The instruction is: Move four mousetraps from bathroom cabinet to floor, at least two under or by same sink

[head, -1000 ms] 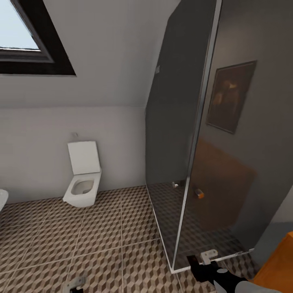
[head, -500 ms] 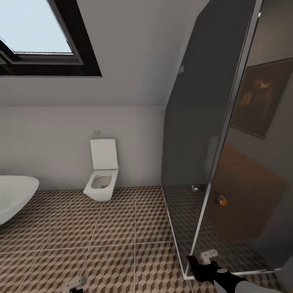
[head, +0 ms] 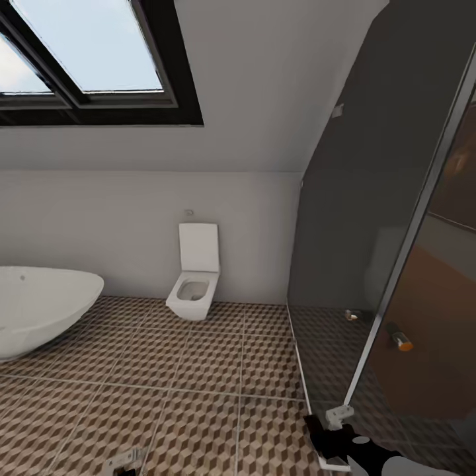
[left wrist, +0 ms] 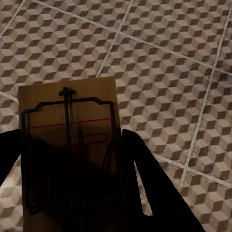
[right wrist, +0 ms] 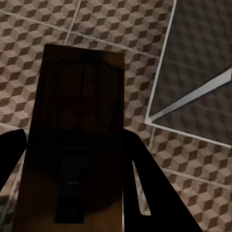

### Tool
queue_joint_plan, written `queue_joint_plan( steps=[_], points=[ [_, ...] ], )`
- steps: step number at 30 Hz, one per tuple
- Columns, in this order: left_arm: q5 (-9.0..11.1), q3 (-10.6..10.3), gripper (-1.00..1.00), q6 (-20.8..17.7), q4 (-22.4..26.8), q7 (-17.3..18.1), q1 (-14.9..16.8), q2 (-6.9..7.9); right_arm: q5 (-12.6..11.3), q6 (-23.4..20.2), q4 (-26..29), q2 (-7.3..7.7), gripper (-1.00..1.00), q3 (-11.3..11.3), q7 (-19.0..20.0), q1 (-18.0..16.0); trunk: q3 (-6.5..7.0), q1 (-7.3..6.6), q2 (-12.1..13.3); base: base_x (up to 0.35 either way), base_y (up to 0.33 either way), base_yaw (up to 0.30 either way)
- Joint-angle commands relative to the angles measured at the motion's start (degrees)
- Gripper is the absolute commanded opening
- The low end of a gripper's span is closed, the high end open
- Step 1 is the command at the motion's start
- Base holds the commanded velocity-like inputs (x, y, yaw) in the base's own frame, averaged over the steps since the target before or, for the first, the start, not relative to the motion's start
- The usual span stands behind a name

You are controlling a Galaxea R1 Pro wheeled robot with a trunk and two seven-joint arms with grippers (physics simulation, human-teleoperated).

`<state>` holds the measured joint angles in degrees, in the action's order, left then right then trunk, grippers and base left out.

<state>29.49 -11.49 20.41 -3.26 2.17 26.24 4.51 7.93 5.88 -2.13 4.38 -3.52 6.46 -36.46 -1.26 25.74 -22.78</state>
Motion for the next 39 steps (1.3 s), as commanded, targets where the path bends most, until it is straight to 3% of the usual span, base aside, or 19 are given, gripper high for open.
queue_joint_plan(
  steps=[1, 7, 26, 39],
  points=[
    [0.3, -0.46, -1.0, 0.33, -0.25, 0.03, 0.11, -0.03, 0.25, 0.44, -0.21, 0.02, -1.0, -0.32, 0.05, -0.11, -0.13, 0.04, -0.14, 0.0, 0.0, 0.238],
    [0.33, -0.42, -1.0, 0.15, -0.23, 0.03, 0.12, 0.02, 0.33, 0.44, -0.23, 0.06, -1.0, -0.32, 0.05, -0.11, -0.13, 0.04, -0.14, 0.071, 0.046, 0.068],
    [0.46, -0.32, -1.0, -0.01, -0.18, -0.01, 0.11, 0.38, 0.33, 0.44, -0.24, 0.06, -1.0, -0.31, 0.05, -0.11, -0.13, 0.04, -0.14, 0.266, 0.203, 0.001],
    [0.48, -0.29, -1.0, -0.02, -0.2, 0.01, 0.12, 0.41, 0.33, 0.44, -0.24, 0.1, -1.0, -0.28, 0.05, -0.11, -0.13, 0.04, -0.14, 0.27, 0.235, -0.157]
  ],
)
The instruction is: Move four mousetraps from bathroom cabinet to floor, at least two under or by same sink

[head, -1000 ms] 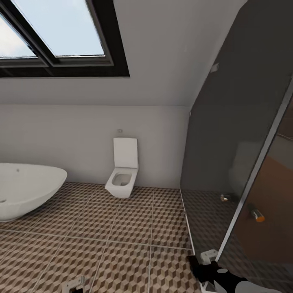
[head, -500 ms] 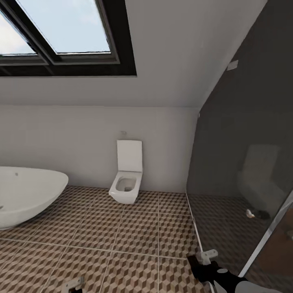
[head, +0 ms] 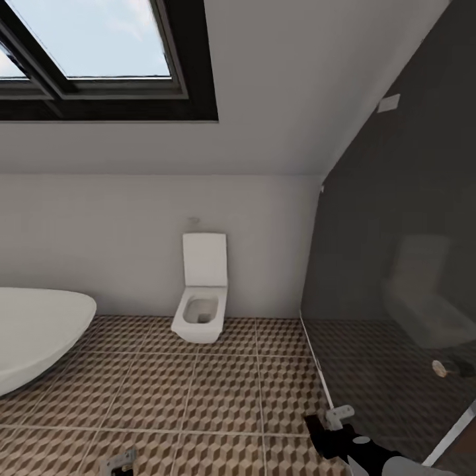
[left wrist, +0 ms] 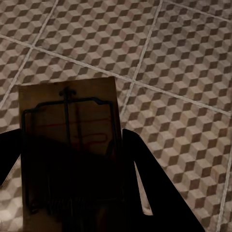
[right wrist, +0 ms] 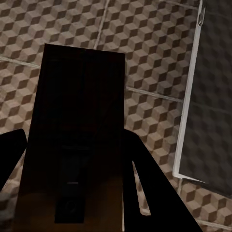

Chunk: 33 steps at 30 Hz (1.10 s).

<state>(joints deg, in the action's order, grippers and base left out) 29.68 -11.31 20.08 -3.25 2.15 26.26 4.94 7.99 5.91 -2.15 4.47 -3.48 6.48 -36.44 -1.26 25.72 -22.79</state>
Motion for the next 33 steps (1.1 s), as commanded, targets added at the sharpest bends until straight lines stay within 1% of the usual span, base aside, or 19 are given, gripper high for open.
queue_joint_plan(
  steps=[1, 10, 15, 22, 28, 33],
  points=[
    [0.29, -0.47, -1.0, 0.31, -0.22, 0.03, 0.11, -0.02, 0.26, 0.42, -0.22, 0.01, -1.0, -0.31, 0.02, -0.12, -0.13, 0.07, -0.13, 0.263, 0.243, -0.017],
    [0.29, -0.47, -1.0, 0.32, -0.21, -0.04, 0.11, 0.04, 0.27, 0.42, -0.22, 0.01, -1.0, -0.31, 0.02, -0.12, -0.13, 0.07, -0.13, 0.261, 0.246, -0.008],
    [0.29, -0.47, -1.0, 0.39, -0.22, -0.04, 0.11, 0.07, 0.26, 0.44, -0.22, 0.01, -1.0, -0.3, 0.02, -0.12, -0.13, 0.07, -0.13, 0.26, 0.246, -0.156],
    [0.29, -0.47, -1.0, 0.42, -0.25, -0.04, 0.1, 0.01, 0.27, 0.42, -0.21, 0.01, -1.0, -0.32, 0.02, -0.12, -0.13, 0.07, -0.13, 0.26, 0.242, -0.021],
    [0.29, -0.47, -1.0, 0.48, -0.23, -0.04, 0.1, -0.02, 0.27, 0.42, -0.22, 0.01, -1.0, -0.36, 0.02, -0.12, -0.13, 0.07, -0.13, 0.26, 0.229, 0.012],
    [0.29, -0.47, -1.0, 0.6, -0.24, -0.04, 0.11, -0.02, 0.27, 0.42, -0.22, 0.01, -1.0, -0.34, 0.02, -0.12, -0.13, 0.07, -0.13, 0.173, 0.1, 0.163]
  ],
)
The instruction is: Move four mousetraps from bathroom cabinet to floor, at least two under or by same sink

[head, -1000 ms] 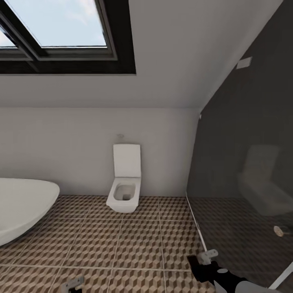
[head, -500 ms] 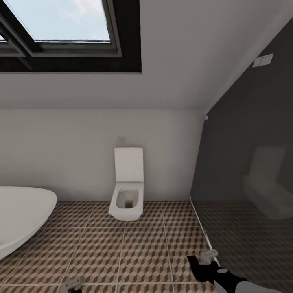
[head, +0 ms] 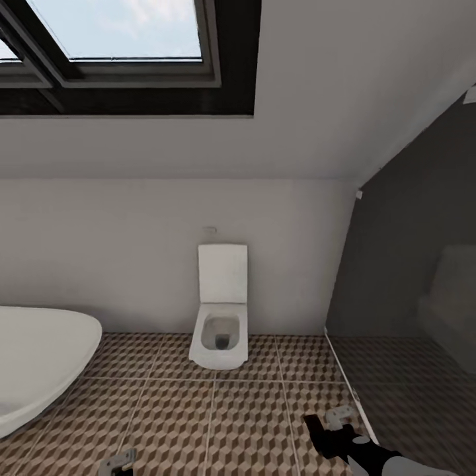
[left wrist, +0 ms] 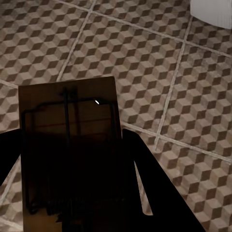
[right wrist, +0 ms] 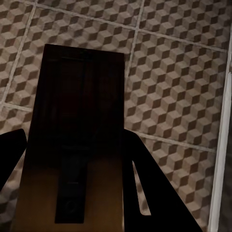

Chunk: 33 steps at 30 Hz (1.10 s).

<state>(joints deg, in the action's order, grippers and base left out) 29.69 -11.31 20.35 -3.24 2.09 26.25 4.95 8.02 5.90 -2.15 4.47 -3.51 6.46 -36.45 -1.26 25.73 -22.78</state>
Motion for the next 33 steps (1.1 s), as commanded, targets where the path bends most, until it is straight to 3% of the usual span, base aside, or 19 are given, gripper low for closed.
queue_joint_plan(
  steps=[1, 12, 33],
  points=[
    [0.28, -0.47, -1.0, 0.35, -0.25, 0.02, 0.12, -0.02, 0.25, 0.43, -0.22, 0.02, -1.0, -0.3, 0.04, -0.11, -0.13, 0.05, -0.14, 0.054, 0.024, 0.068],
    [0.37, -0.39, -1.0, 0.27, -0.19, 0.02, 0.12, 0.06, 0.25, 0.44, -0.22, 0.02, -1.0, -0.31, 0.04, -0.11, -0.13, 0.05, -0.14, 0.045, 0.022, 0.013],
    [0.37, -0.38, -1.0, 0.22, -0.18, 0.0, 0.11, -0.11, 0.25, 0.44, -0.22, 0.02, -1.0, -0.34, 0.04, -0.11, -0.13, 0.05, -0.14, 0.29, 0.151, -0.028]
  ],
)
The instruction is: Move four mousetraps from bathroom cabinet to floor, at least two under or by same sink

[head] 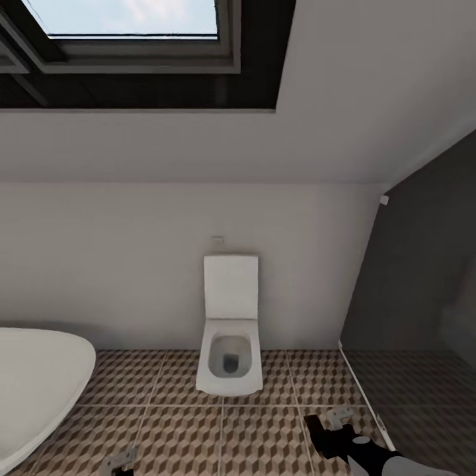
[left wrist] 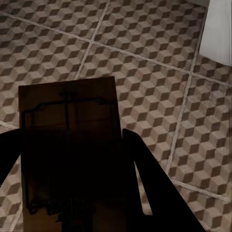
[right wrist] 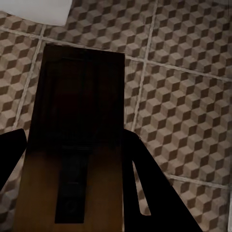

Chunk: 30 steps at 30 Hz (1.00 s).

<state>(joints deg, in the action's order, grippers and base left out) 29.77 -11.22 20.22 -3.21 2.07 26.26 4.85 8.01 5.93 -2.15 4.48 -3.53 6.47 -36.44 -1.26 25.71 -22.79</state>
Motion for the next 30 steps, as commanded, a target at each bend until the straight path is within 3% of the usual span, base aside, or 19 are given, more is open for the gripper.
queue_joint_plan(
  steps=[1, 30],
  points=[
    [0.29, -0.47, -1.0, 0.37, -0.22, 0.03, 0.09, -0.02, 0.26, 0.41, -0.22, 0.0, -1.0, -0.31, 0.04, -0.12, -0.13, 0.07, -0.13, 0.265, 0.016, -0.127],
    [0.2, -0.51, -1.0, 0.52, -0.23, 0.04, 0.1, -0.19, 0.26, 0.45, -0.22, 0.0, -1.0, -0.29, 0.04, -0.12, -0.13, 0.07, -0.13, 0.015, 0.001, 0.026]
  ],
)
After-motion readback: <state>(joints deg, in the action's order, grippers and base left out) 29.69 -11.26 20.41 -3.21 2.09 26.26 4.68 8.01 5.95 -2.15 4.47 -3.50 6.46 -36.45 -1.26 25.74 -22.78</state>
